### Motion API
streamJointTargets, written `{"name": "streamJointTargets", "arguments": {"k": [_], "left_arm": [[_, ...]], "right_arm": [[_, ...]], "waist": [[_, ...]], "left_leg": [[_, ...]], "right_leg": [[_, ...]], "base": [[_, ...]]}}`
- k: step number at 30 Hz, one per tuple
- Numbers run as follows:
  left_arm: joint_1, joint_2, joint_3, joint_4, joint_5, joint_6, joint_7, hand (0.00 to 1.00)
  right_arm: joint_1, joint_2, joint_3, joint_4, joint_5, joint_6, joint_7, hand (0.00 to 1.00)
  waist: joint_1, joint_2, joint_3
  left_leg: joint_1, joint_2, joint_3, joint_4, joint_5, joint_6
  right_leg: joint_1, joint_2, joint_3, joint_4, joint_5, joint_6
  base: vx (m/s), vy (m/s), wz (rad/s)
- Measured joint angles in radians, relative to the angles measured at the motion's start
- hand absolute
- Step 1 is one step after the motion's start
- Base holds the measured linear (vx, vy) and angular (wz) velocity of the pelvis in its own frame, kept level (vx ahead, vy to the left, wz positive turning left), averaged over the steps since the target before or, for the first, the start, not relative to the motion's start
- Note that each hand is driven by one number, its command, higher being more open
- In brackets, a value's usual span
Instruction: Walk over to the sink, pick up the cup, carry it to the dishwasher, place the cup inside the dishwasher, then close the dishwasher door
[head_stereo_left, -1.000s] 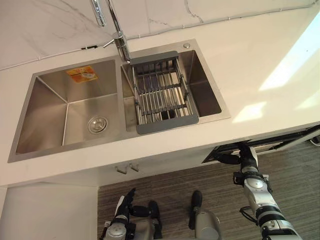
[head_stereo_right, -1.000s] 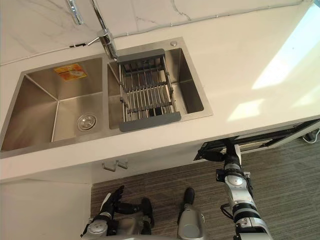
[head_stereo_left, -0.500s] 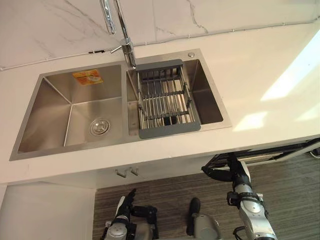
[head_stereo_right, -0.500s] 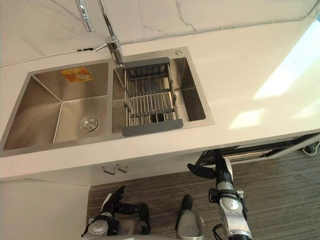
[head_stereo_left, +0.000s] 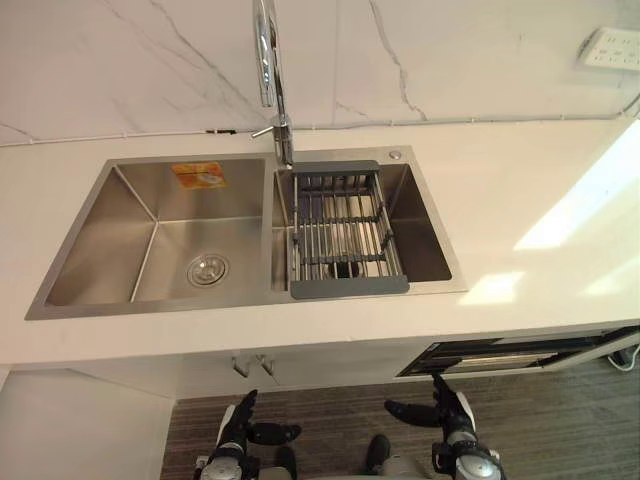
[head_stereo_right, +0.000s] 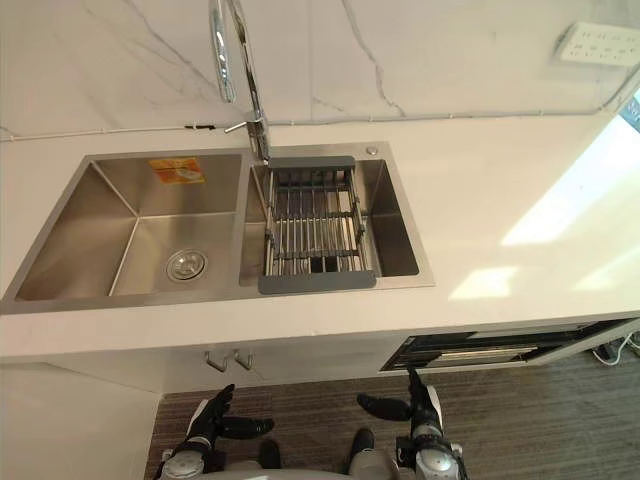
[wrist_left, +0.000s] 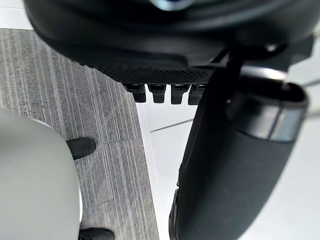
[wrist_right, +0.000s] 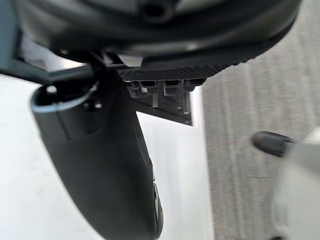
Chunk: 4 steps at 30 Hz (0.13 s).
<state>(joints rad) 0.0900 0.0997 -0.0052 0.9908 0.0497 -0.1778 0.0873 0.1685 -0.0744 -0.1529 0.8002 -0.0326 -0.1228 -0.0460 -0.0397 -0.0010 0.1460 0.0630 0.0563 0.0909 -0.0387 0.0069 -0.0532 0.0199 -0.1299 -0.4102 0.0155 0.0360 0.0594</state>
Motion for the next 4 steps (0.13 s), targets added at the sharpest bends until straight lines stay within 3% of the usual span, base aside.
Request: {"name": "streamJointTargets", "arguments": {"k": [4], "left_arm": [[0.006,0.004,0.009,0.002,-0.001,0.000,0.000,1.00]], "right_arm": [[-0.002,-0.003,-0.003,0.041,0.003,0.001,-0.001,1.00]], "waist": [[0.000,-0.005,-0.011]], "left_leg": [[0.002,0.000,-0.004,-0.002,0.003,0.002]], "right_leg": [[0.003,0.000,-0.002,-0.003,0.001,0.000]], "base": [[-0.04,-0.001,0.02]]}}
